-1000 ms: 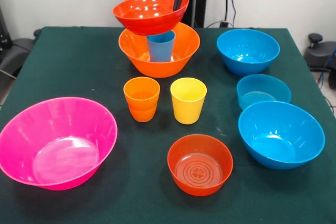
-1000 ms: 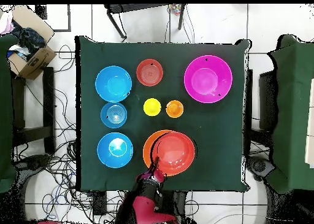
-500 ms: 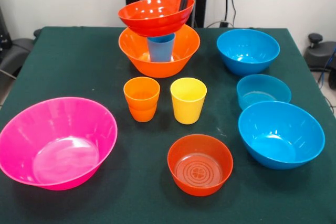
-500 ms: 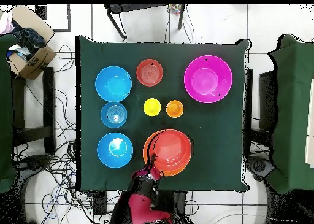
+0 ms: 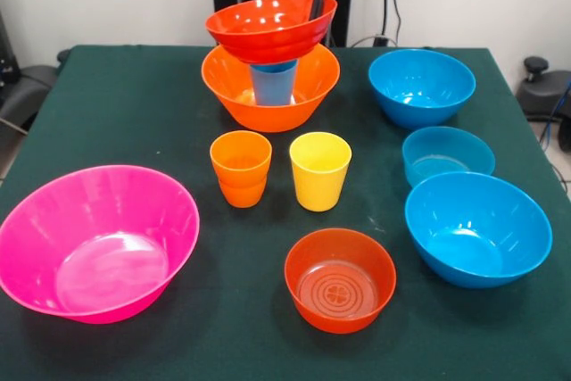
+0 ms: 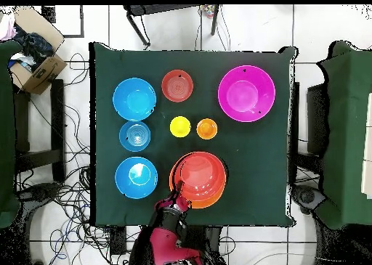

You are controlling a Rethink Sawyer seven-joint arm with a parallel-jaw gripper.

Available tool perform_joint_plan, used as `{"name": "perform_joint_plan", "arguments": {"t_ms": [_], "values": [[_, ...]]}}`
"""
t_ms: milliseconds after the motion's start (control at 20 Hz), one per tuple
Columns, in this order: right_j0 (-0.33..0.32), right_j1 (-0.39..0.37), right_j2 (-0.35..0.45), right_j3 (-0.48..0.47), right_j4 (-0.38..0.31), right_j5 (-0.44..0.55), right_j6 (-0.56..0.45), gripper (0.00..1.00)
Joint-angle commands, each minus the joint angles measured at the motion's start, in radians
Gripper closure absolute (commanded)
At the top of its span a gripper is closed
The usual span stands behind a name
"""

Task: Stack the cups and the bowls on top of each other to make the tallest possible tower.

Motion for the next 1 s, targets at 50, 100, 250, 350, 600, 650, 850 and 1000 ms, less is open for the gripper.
{"name": "perform_joint_plan", "arguments": {"t_ms": [50, 100, 250, 350, 600, 650, 850, 1000], "values": [[0.018, 0.044, 0.042, -0.134, 0.064, 0.126, 0.126, 1.00], [0.018, 0.048, 0.040, -0.136, 0.065, 0.133, 0.123, 1.00], [0.025, 0.058, 0.029, -0.140, 0.067, 0.152, 0.110, 1.00], [0.029, 0.066, 0.026, -0.143, 0.070, 0.162, 0.106, 1.00], [0.041, 0.075, 0.025, -0.151, 0.076, 0.204, 0.104, 1.00], [0.046, 0.078, 0.024, -0.154, 0.078, 0.216, 0.100, 1.00], [0.055, 0.084, 0.022, -0.163, 0.076, 0.252, 0.106, 1.00], [0.061, 0.095, 0.020, -0.169, 0.071, 0.260, 0.117, 1.00]]}}
